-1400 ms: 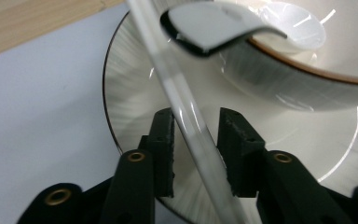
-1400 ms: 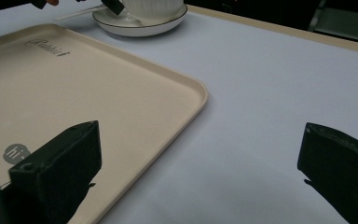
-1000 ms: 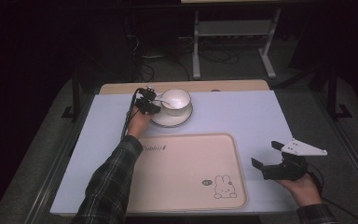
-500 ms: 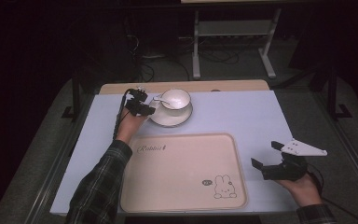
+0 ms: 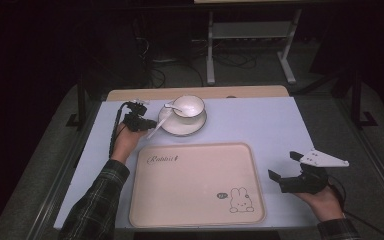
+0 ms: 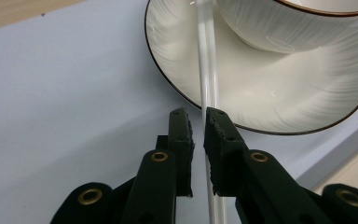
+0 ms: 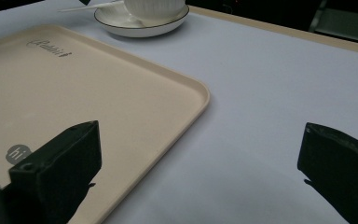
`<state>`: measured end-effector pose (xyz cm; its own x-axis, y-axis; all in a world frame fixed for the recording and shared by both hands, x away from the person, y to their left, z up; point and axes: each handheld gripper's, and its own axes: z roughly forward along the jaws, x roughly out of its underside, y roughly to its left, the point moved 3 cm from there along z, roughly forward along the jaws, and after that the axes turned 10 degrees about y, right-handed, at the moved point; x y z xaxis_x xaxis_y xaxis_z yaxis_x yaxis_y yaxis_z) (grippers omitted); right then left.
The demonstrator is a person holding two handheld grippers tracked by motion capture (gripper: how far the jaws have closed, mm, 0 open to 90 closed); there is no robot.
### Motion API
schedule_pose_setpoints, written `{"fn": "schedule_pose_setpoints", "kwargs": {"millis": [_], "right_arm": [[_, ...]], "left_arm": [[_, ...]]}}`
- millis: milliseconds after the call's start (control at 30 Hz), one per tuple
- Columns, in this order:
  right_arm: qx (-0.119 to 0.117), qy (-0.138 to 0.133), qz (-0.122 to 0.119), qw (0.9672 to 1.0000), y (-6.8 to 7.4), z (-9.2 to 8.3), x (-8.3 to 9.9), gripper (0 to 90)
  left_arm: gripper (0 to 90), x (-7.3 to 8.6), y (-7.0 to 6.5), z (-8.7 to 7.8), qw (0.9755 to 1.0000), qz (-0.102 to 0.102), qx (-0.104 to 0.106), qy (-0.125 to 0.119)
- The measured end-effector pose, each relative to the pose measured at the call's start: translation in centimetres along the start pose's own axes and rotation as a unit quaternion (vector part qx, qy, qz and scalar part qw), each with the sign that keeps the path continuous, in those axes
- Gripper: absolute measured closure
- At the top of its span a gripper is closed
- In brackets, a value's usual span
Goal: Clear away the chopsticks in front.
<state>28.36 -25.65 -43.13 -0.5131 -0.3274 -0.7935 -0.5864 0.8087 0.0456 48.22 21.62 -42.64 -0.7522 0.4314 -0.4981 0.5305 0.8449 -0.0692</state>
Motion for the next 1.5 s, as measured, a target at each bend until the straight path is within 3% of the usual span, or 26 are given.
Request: {"fn": "schedule_pose_setpoints", "kwargs": {"millis": [600,1067,1267,1500], "right_arm": [[0.0,0.0,0.0,1.0,0.0,0.0,0.0,0.0],[-0.001,0.0,0.0,1.0,0.0,0.1,0.0,0.0],[-0.001,0.0,0.001,1.0,0.0,0.1,0.0,0.0],[-0.001,0.0,0.001,1.0,-0.1,0.0,0.0,0.0]], "left_arm": [[82.0,-0.1,-0.5,0.1,0.9998,-0.003,0.017,-0.005],[83.8,0.7,-0.3,1.5,0.9996,-0.005,0.017,0.023],[85.1,0.7,-0.4,1.5,0.9997,-0.006,0.007,0.022],[85.8,0.6,0.1,0.4,0.9997,-0.023,0.0,0.0]]}}
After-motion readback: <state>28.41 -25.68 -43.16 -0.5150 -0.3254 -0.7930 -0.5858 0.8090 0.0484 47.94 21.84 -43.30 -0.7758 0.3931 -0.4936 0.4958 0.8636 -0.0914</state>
